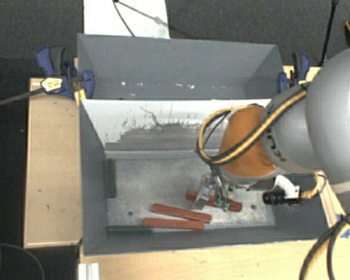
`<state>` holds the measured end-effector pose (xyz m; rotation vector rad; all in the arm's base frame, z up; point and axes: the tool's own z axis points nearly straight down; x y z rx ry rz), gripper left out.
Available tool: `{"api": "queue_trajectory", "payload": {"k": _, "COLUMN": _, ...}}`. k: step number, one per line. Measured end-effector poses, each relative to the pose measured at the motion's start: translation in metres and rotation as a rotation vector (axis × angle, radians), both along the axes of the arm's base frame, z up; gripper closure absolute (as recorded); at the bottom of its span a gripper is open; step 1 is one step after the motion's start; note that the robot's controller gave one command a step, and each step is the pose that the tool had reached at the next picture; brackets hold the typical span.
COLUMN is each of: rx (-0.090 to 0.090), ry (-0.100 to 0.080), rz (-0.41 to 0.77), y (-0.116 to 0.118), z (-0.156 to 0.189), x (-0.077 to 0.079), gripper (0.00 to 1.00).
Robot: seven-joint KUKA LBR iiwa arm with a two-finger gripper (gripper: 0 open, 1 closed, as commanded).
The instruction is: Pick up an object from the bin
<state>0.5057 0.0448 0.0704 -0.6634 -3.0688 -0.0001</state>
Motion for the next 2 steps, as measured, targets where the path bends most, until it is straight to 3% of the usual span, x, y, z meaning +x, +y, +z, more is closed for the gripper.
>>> {"api": "queue_trajectory", "payload": {"k": 1, "rx": 0.0, "ry": -0.011, "rz": 0.004, "y": 0.0, "z": 0.085, "x": 0.002, "gripper": 1.0}}
{"api": "queue_trajectory", "payload": {"k": 2, "rx": 0.0, "ry": -0.007, "rz": 0.011, "y": 0.0, "z": 0.103, "x": 0.003, "gripper": 1.0}}
